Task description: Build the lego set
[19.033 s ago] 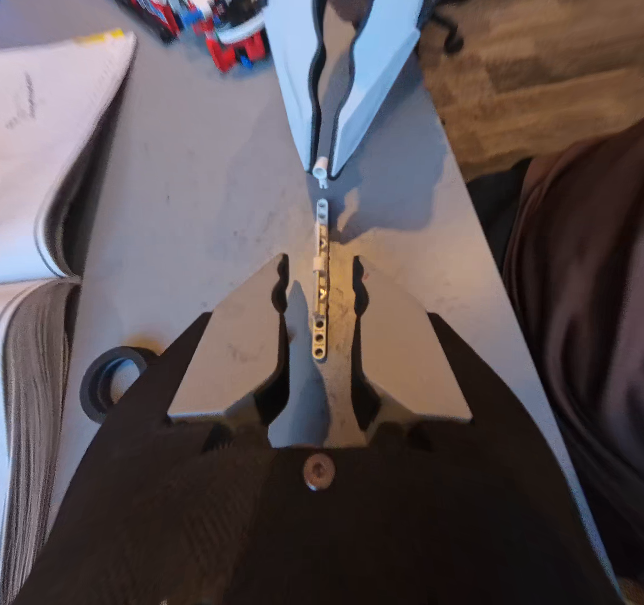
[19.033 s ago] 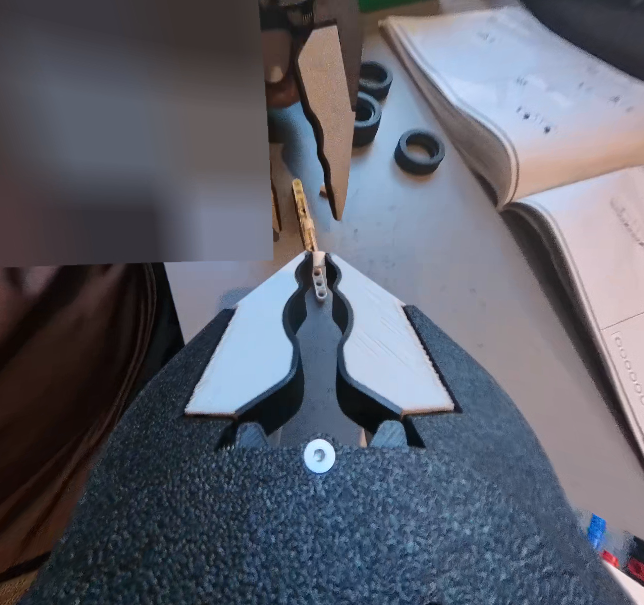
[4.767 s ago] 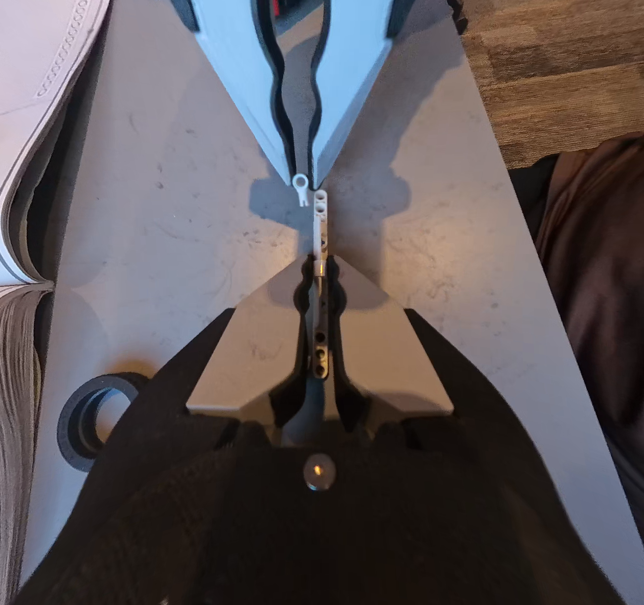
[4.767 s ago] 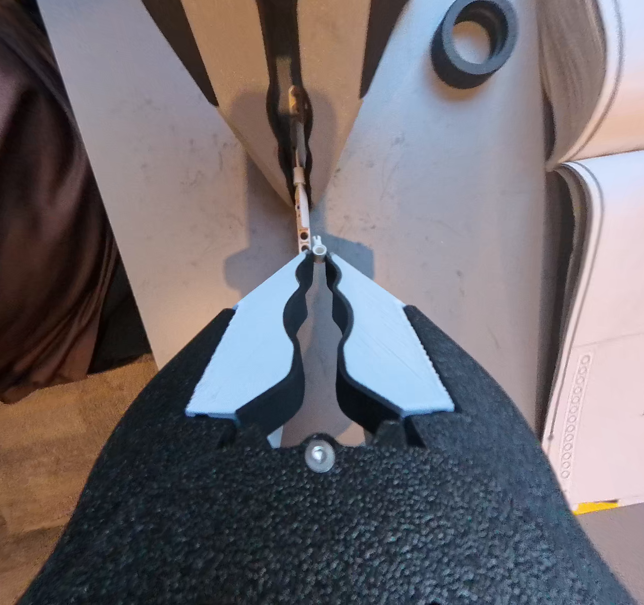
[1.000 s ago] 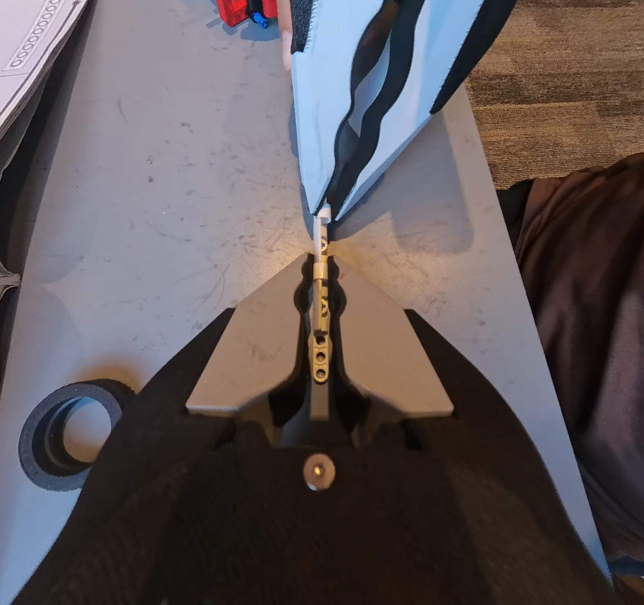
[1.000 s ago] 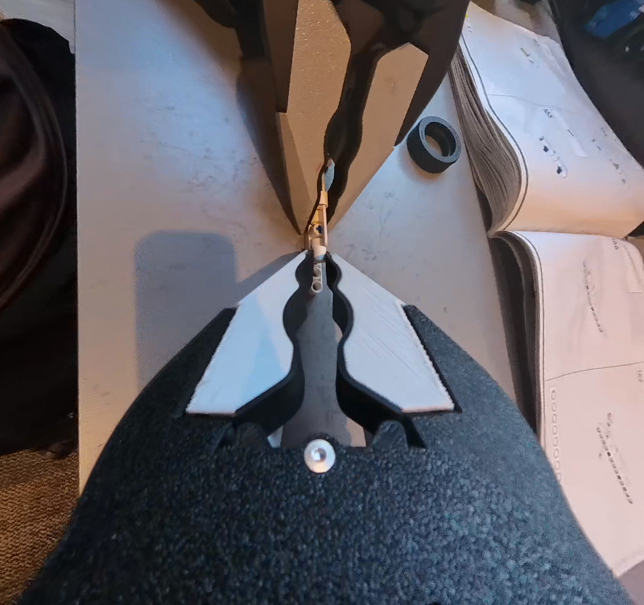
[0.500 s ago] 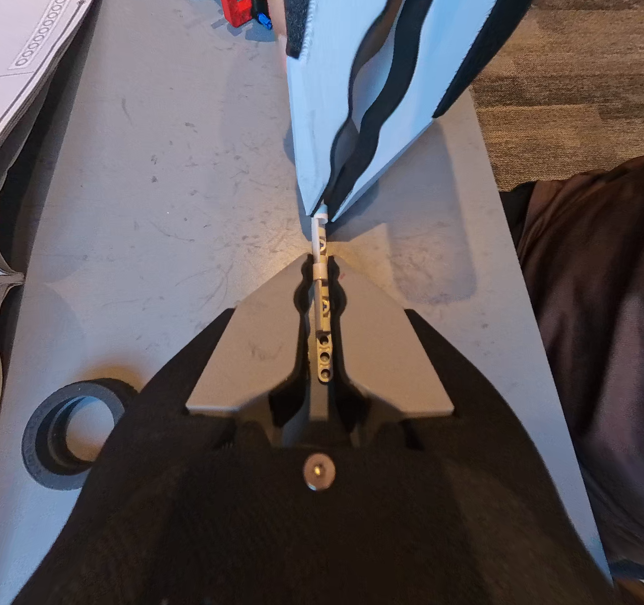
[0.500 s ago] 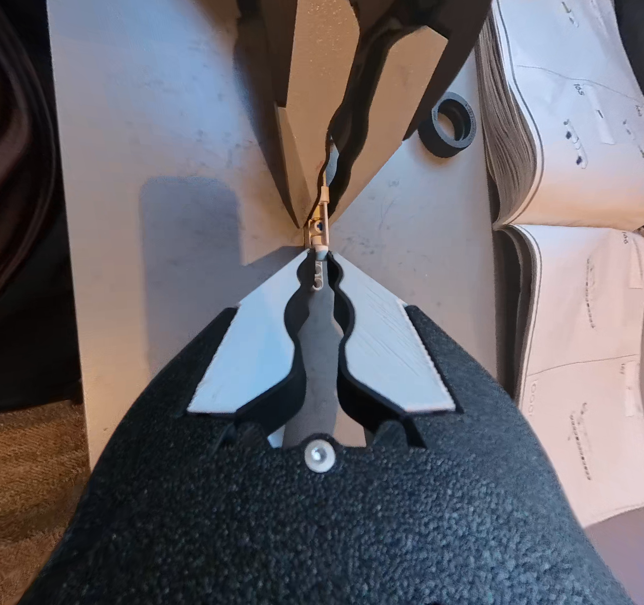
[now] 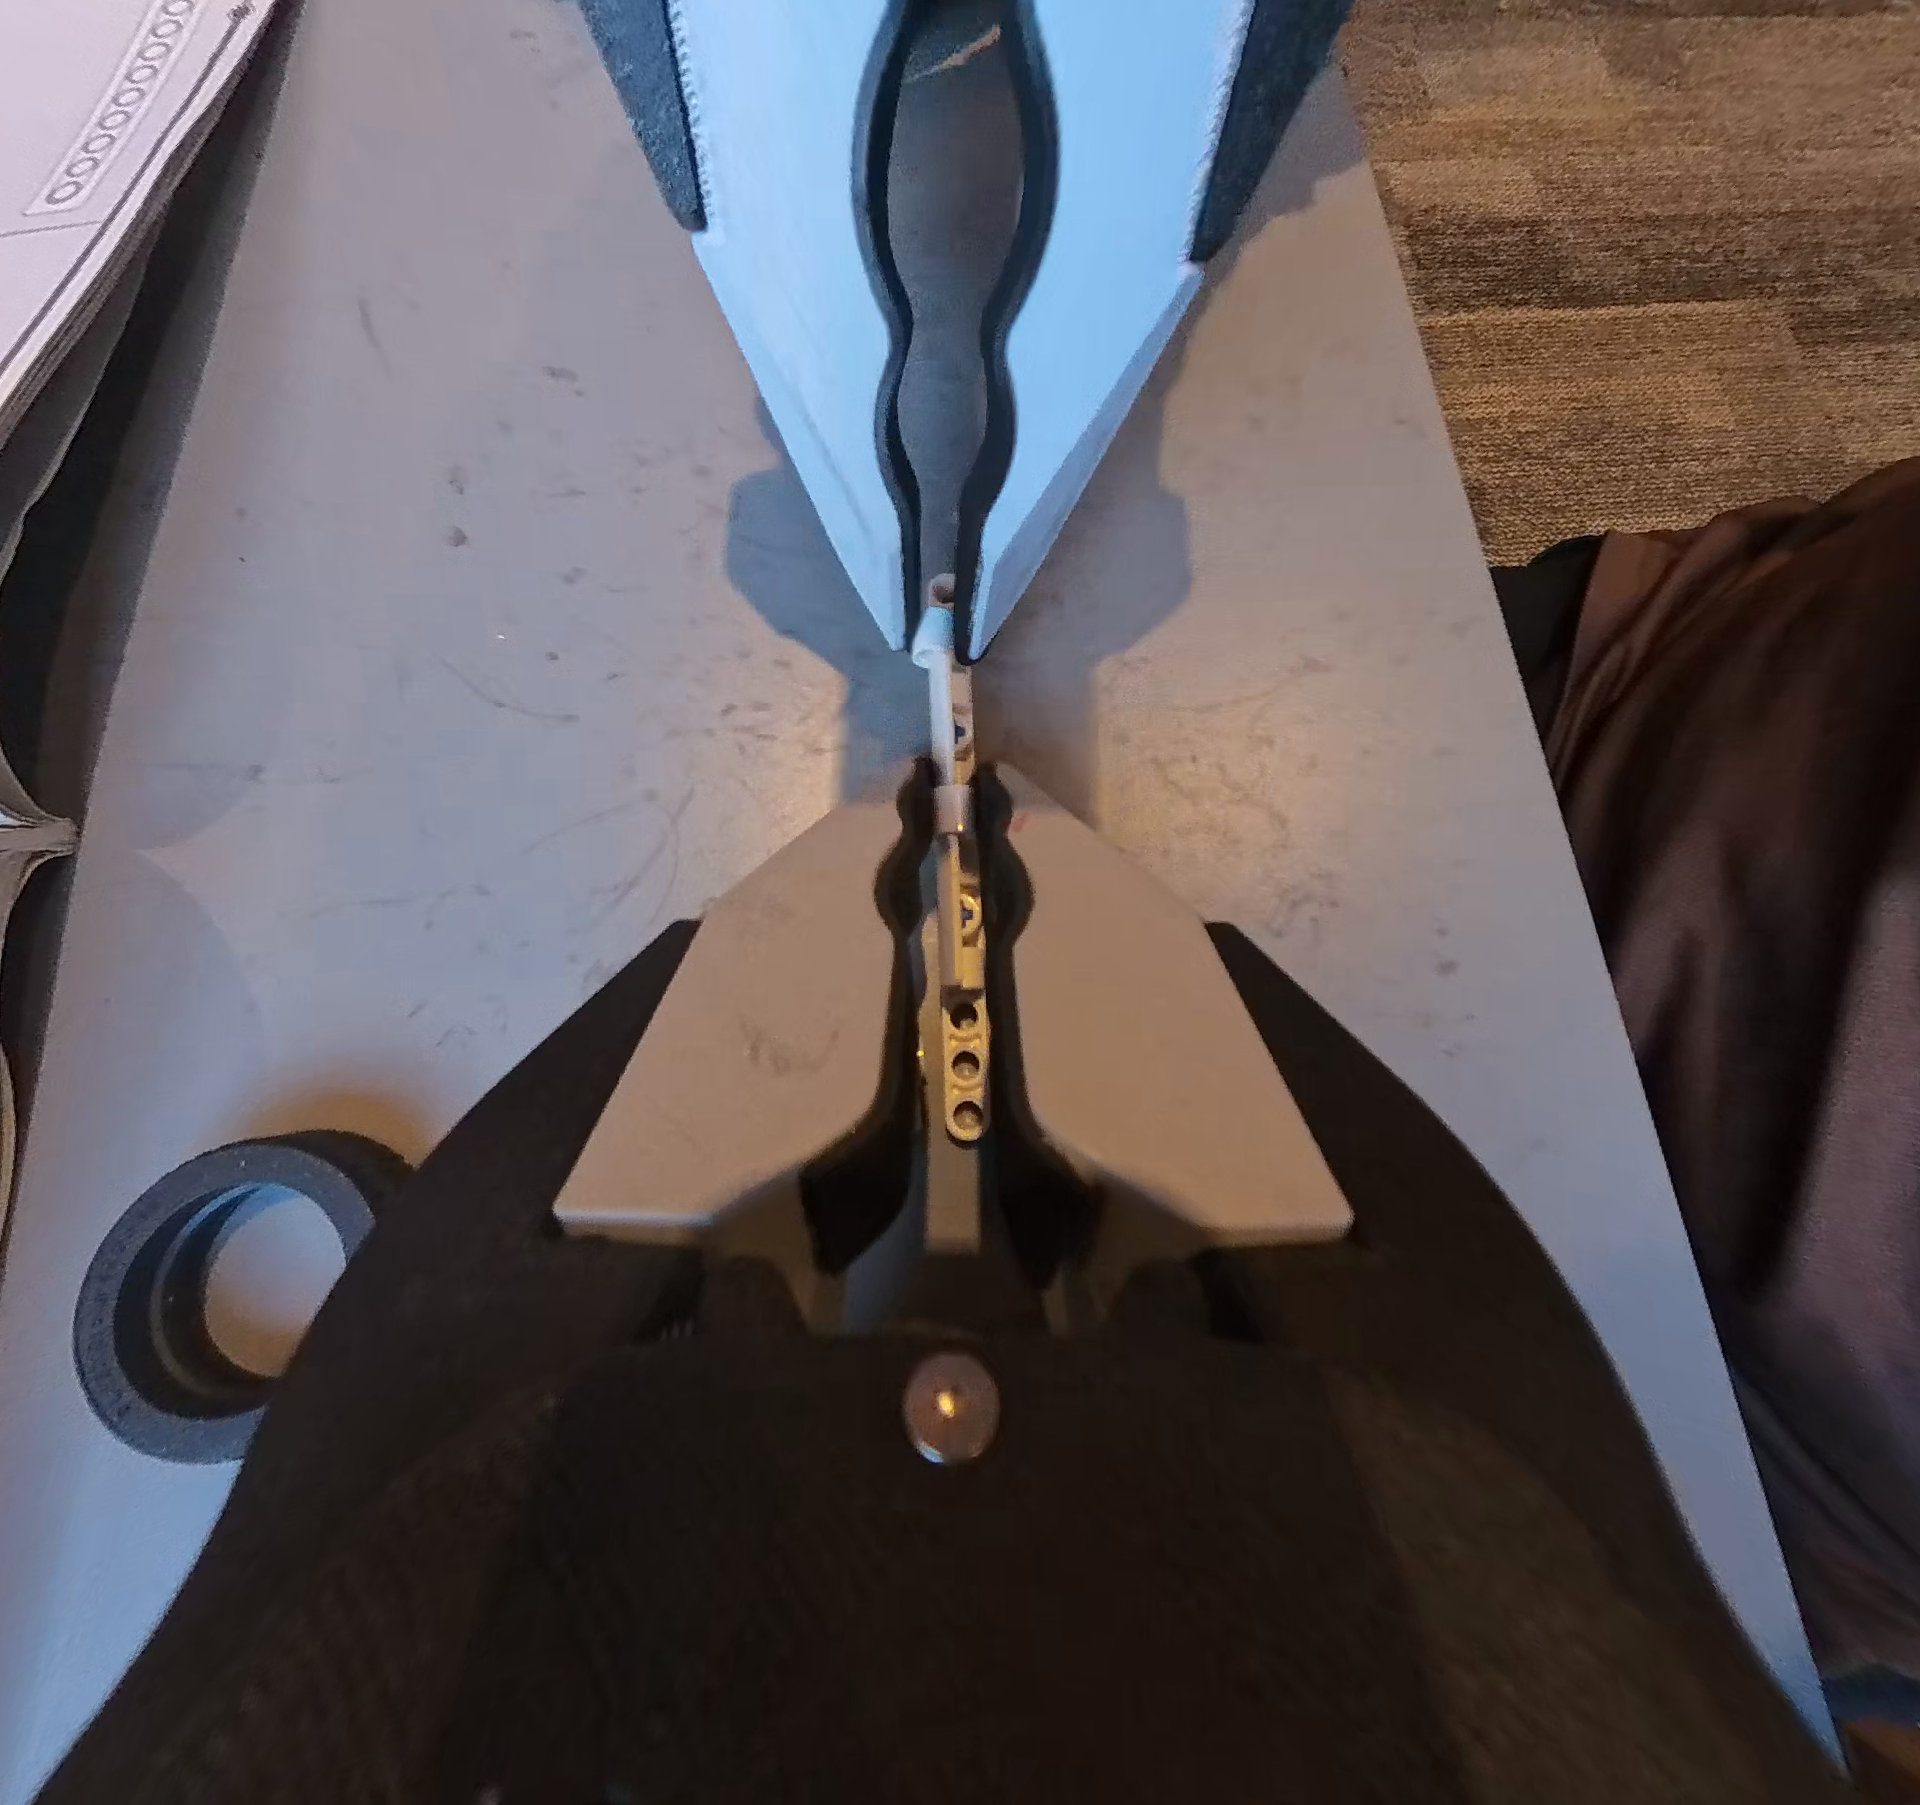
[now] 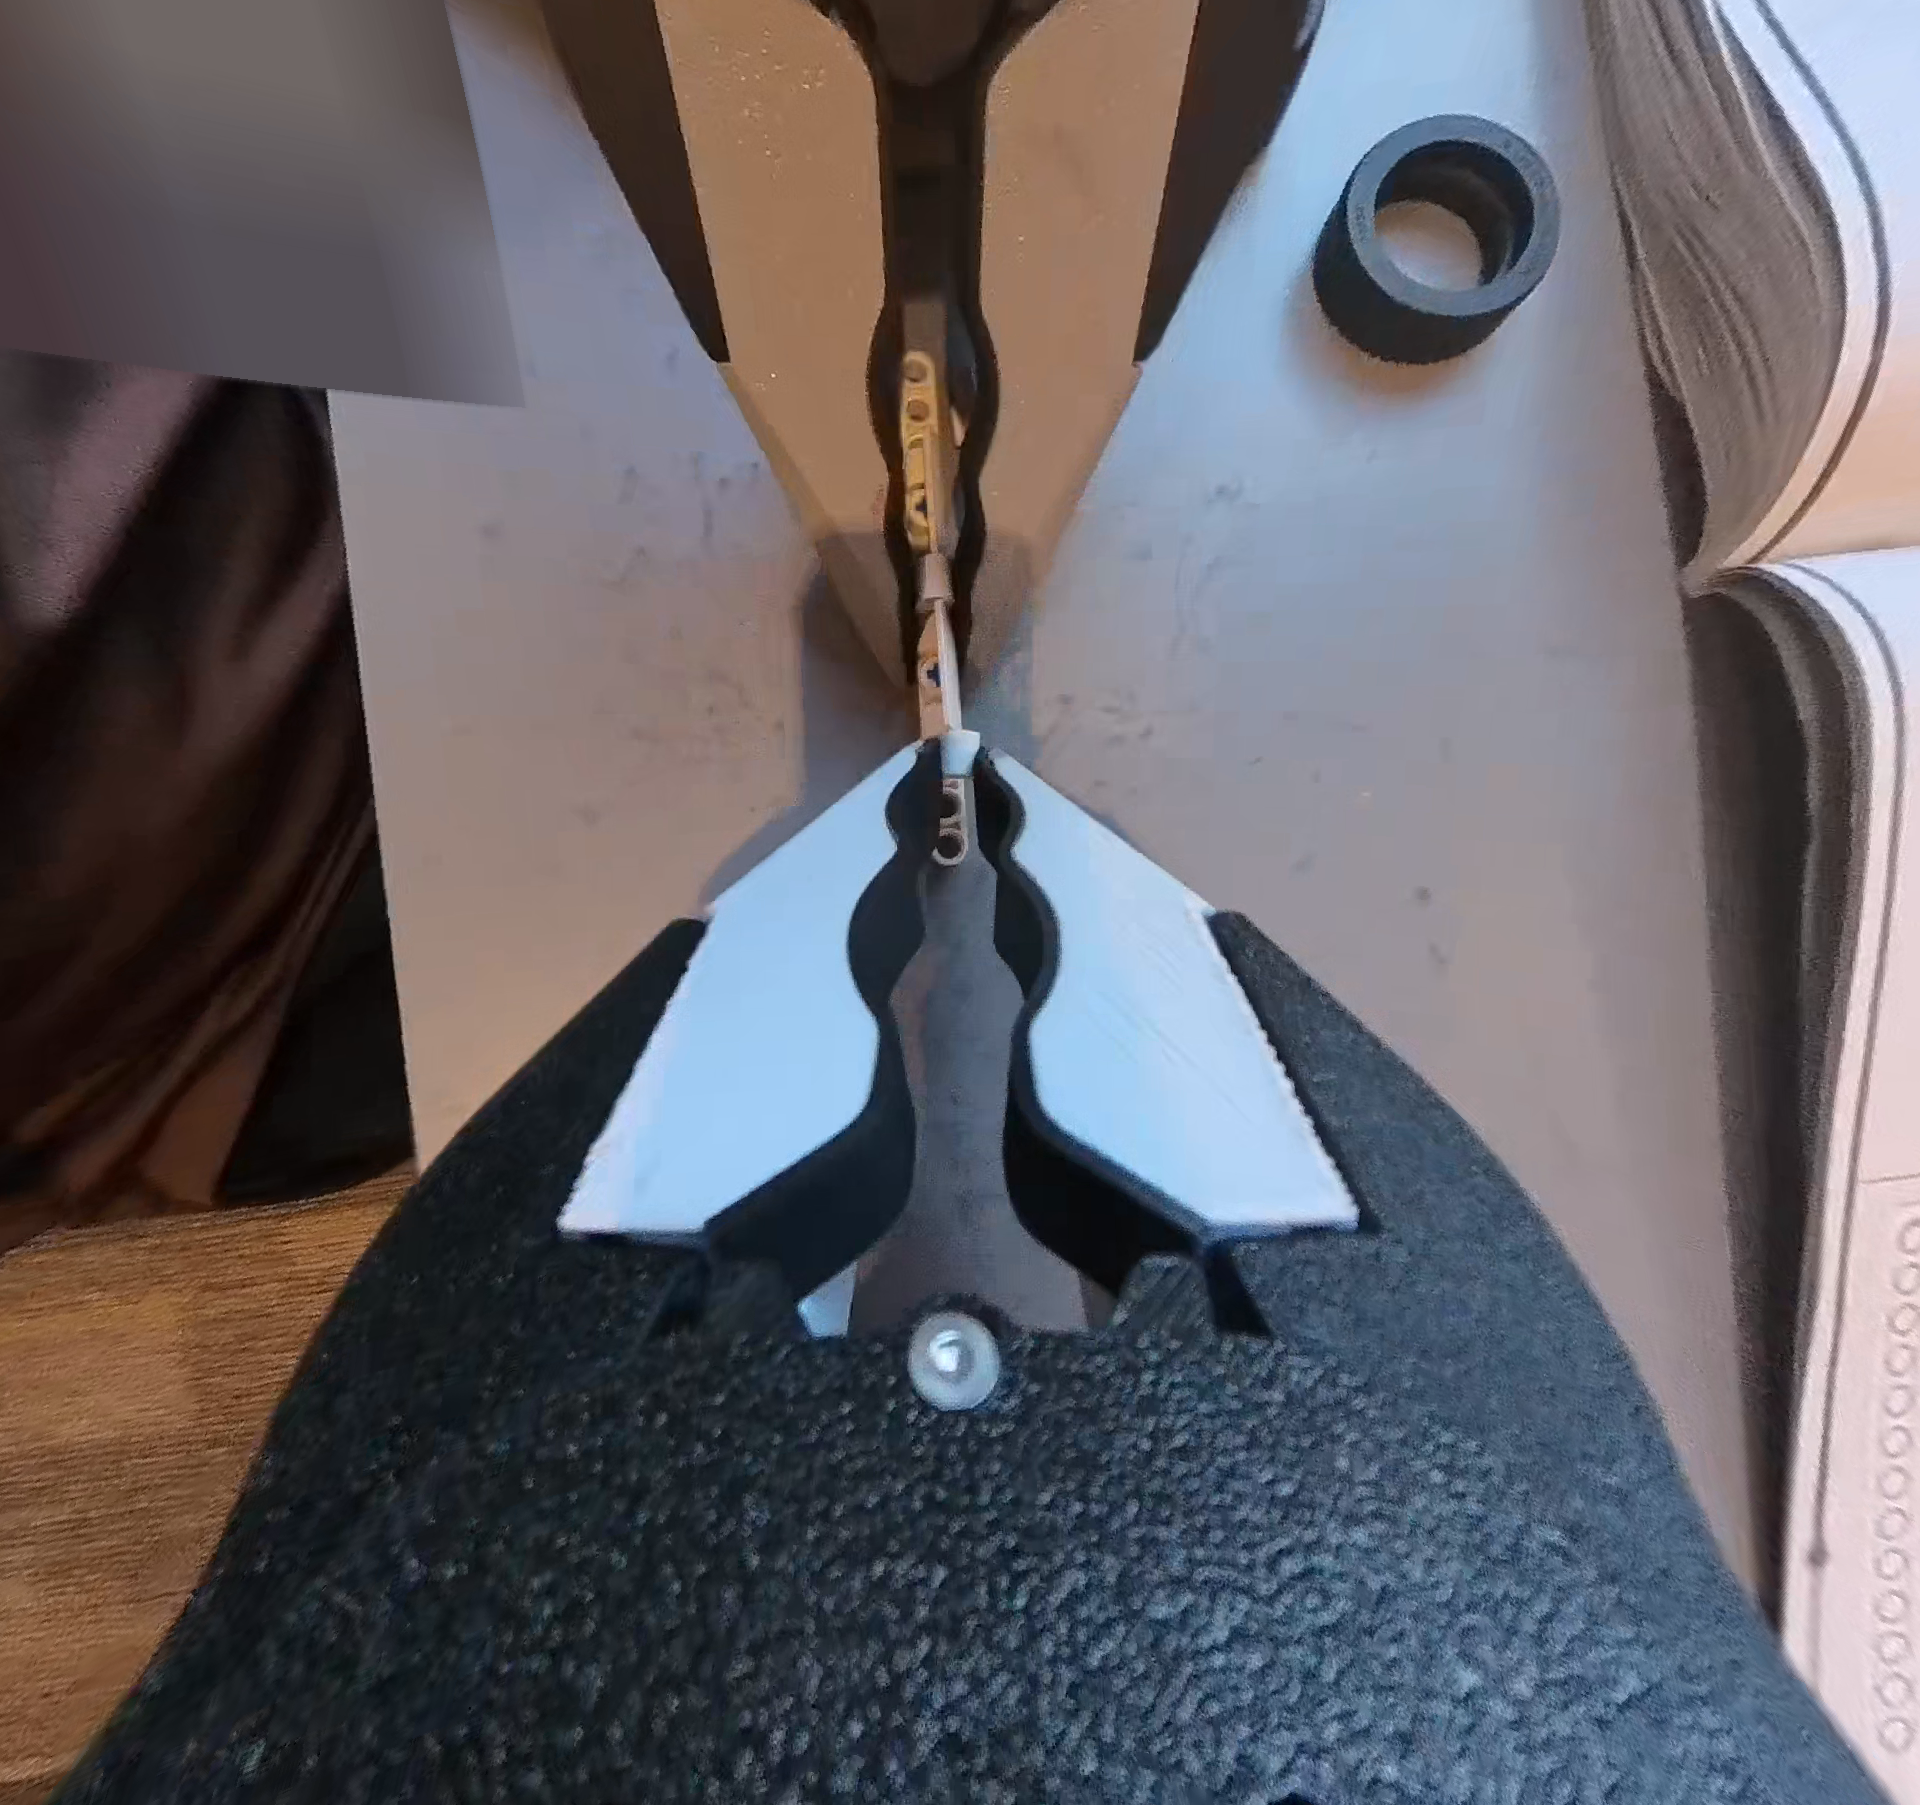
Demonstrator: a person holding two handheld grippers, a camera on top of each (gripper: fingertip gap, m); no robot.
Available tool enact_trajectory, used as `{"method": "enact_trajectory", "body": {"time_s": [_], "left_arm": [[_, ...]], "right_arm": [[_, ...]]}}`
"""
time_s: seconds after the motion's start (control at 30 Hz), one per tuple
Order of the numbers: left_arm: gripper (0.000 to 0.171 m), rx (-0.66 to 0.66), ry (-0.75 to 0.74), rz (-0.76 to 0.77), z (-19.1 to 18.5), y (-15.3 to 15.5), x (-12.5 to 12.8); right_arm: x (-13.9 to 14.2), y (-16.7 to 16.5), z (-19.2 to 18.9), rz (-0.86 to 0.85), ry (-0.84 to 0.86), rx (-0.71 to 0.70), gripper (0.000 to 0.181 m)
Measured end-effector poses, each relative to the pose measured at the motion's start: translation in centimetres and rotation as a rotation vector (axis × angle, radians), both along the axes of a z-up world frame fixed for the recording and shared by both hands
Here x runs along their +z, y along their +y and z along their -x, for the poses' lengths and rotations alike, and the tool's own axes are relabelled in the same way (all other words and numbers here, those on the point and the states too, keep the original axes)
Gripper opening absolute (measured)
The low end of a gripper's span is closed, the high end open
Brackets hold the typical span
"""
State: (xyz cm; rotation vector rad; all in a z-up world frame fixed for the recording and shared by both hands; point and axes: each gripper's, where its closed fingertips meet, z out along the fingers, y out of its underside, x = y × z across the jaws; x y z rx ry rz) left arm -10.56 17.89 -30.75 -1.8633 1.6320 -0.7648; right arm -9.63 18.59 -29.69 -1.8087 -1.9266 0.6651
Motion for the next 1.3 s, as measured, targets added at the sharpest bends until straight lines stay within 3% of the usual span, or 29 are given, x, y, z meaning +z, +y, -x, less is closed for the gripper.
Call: {"method": "enact_trajectory", "body": {"time_s": [0.13,0.23,0.43,0.9,1.1,1.3], "left_arm": [[0.004,-0.010,0.001,0.006,0.05,-0.12,-0.02],[0.005,-0.011,0.001,0.002,0.04,-0.11,-0.02],[0.005,-0.009,-0.002,0.009,0.01,-0.07,-0.02],[0.005,0.006,-0.005,0.007,-0.14,0.15,-0.04],[0.005,0.025,-0.014,0.065,-0.06,0.35,0.02],[0.005,0.029,-0.011,0.046,-0.05,0.43,0.01]], "right_arm": [[-0.76,-0.42,-0.67,0.155,-0.023,-0.018,0.006],[-0.65,-0.26,-0.56,-0.032,-0.028,0.052,0.006],[-0.07,-0.20,-0.14,-0.236,-0.102,0.093,0.006],[0.02,0.14,-0.64,-0.467,-0.246,0.118,0.006],[0.00,0.35,-0.38,-0.730,-0.266,0.212,0.006],[-0.20,0.40,-0.49,-0.403,-0.283,-0.016,0.006]]}}
